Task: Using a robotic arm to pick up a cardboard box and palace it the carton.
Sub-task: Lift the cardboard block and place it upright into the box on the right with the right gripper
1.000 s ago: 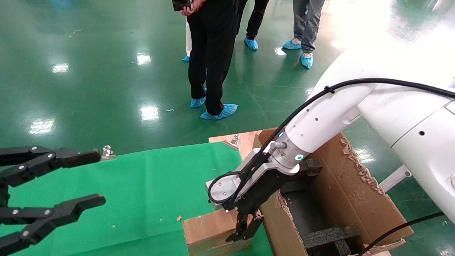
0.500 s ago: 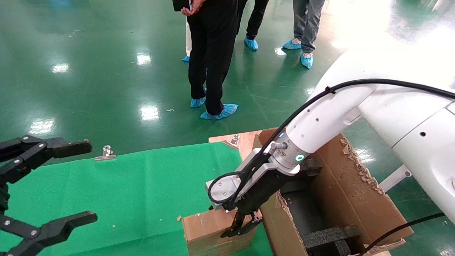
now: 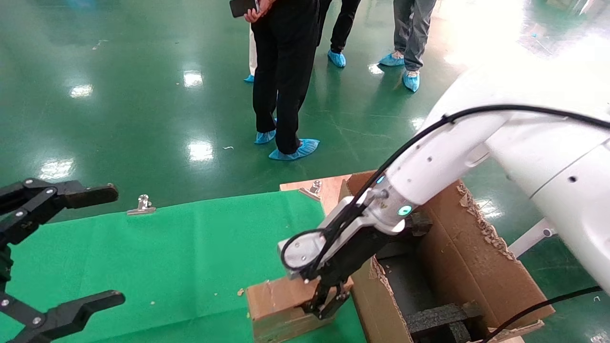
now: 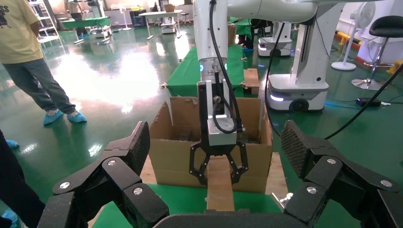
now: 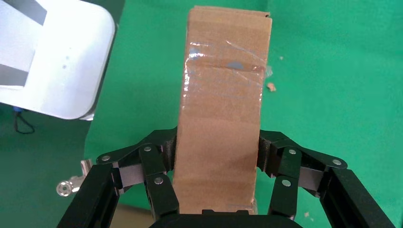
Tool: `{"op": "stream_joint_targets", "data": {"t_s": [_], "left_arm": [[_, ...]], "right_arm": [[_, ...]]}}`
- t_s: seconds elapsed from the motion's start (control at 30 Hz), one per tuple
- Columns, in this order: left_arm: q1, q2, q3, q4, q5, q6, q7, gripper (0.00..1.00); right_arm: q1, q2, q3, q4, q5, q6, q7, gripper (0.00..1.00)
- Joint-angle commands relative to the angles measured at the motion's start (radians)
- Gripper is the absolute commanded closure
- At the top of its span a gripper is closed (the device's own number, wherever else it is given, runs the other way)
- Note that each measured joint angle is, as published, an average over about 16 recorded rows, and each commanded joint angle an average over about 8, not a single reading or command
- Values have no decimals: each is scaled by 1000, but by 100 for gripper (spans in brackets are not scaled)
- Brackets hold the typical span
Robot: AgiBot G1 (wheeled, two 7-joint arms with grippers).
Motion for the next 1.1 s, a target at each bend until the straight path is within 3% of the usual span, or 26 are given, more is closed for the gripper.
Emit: {"op": "stream_joint_targets", "data": {"t_s": [0.03,0.37,0.7,1.1], "left_arm": [[0,0,0,0,0,0,0,0],[0,0,0,0,0,0,0,0],[0,0,0,0,0,0,0,0],[0,0,1,0,0,0,0,0]], "right_arm": [[19,11,1,-6,17,-4,-7,100],[236,46,-50,-114,129,-16,-89,100],[357,82,-147,-166,230,-18,-130,100],[513,222,-303,-153,267,-21,-110,100]]}}
